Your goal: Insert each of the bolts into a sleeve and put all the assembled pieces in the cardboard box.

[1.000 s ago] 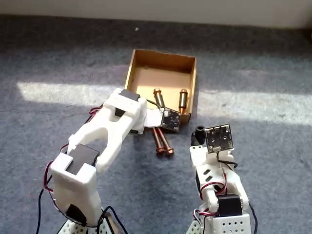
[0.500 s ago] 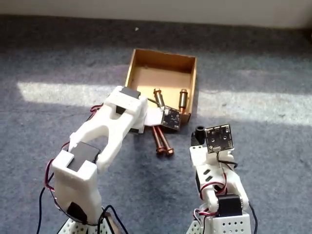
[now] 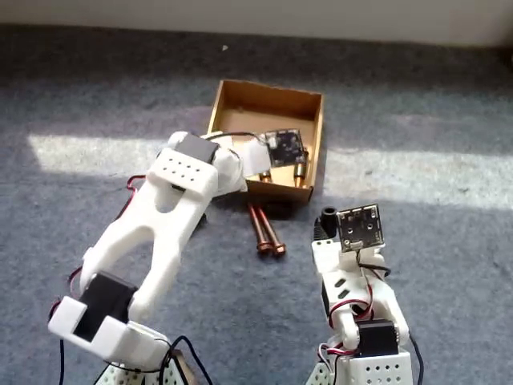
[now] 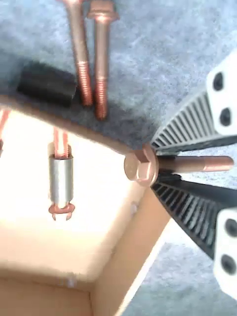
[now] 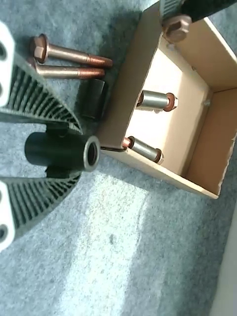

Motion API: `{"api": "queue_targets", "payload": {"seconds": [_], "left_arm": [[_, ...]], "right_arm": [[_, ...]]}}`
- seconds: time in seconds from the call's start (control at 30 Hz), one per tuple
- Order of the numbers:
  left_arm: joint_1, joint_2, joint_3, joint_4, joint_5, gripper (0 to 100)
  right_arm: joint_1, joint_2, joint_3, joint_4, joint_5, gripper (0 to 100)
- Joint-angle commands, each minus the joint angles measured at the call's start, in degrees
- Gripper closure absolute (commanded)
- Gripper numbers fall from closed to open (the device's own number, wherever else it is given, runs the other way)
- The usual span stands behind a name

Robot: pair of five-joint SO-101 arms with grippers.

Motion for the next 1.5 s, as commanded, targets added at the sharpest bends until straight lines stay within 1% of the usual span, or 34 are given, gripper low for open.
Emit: {"api": "queue_targets", "payload": {"seconds": [0.0, 0.03, 0.1, 0.27, 0.47, 0.6, 0.8, 1.0, 1.2, 1.33, 1.47], "left_arm": [[1.3, -10.2, 0.3, 0.0, 20.7, 99], [1.3, -11.7, 1.3, 0.0, 25.2, 99], [1.3, -15.3, 2.9, 0.0, 31.7, 99], [1.2, -24.9, 7.3, -0.4, 37.3, 99], [0.7, -35.3, 9.2, -0.5, 48.5, 99], [0.1, -41.0, 11.4, -1.1, 54.6, 99], [-0.2, -50.5, 18.9, -9.1, 62.1, 99], [0.1, -61.8, 28.4, -20.9, 69.5, 99], [0.2, -70.0, 36.9, -31.6, 78.1, 99], [0.3, -74.3, 42.7, -36.4, 80.8, 99], [0.2, -79.3, 50.7, -41.8, 80.6, 99]], "right_arm": [[0.7, -0.6, 0.5, -1.6, 0.6, 99.2], [0.7, -0.6, 0.7, -1.6, 0.6, 99.2], [0.7, -0.6, 0.8, -1.6, 0.6, 99.2], [0.7, -0.6, 1.0, -1.6, 0.6, 99.2], [0.7, -0.6, 1.1, -1.5, 0.6, 99.2], [0.7, -0.6, 1.7, -1.6, 0.6, 99.2], [0.7, -0.6, 2.3, -1.6, 0.6, 99.2], [0.7, -0.6, 2.4, -1.7, 0.6, 99.2], [0.7, -0.6, 2.5, -1.7, 0.6, 99.2], [-2.4, -0.6, 2.5, -1.7, 0.6, 99.2], [-3.7, -0.6, 2.4, -1.7, 0.6, 99.2]]}}
